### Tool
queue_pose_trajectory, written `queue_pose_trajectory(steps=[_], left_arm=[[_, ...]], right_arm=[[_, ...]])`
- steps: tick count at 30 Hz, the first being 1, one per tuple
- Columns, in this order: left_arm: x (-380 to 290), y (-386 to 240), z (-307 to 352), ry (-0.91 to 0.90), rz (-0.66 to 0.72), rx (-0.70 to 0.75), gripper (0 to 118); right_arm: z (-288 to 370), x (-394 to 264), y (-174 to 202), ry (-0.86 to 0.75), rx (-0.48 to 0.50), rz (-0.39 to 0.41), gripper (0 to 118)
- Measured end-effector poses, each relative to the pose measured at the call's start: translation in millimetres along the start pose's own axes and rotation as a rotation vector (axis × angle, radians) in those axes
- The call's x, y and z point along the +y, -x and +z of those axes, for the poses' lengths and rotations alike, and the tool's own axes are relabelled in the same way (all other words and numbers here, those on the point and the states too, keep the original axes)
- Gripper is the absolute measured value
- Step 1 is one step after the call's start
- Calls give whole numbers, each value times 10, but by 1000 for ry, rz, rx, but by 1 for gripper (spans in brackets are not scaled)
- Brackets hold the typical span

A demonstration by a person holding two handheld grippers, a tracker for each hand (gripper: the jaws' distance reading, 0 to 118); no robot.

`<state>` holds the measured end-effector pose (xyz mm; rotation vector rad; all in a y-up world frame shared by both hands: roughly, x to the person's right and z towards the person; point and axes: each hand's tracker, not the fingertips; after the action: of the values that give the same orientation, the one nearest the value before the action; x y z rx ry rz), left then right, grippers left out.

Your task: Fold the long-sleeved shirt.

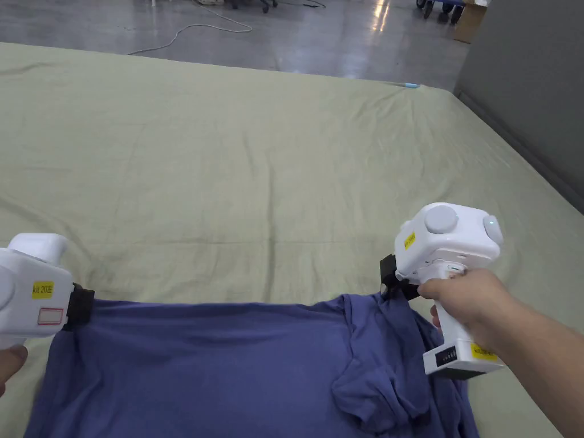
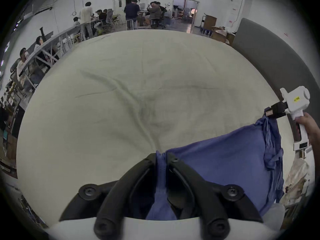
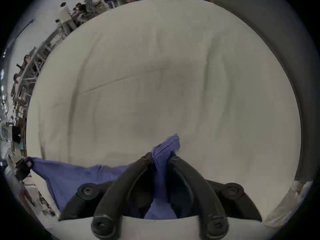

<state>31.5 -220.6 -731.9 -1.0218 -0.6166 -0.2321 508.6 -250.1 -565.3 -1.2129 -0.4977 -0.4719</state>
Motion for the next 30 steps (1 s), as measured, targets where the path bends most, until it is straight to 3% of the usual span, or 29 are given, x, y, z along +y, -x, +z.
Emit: queue_pose_trajectory(steps=[7,15,23,27,30], left_arm=[[-378,35,543,-19,-31,-40,8],[-1358,104,1167,78,-97,-30,8],[-2162,53,948,239,-127,-28,8],[-2305,116,720,270,-110,-19,8],[-2291,113,762,260,-108,-19,8]], right_arm=[[1037,-1036,-75,-191,41,198,8],[1409,-2533,-336,-95,18,324,8],[974,-3066,-481,37,-26,361,8],[818,-3026,-469,67,-32,334,9],[801,-3021,-411,80,-57,371,9]])
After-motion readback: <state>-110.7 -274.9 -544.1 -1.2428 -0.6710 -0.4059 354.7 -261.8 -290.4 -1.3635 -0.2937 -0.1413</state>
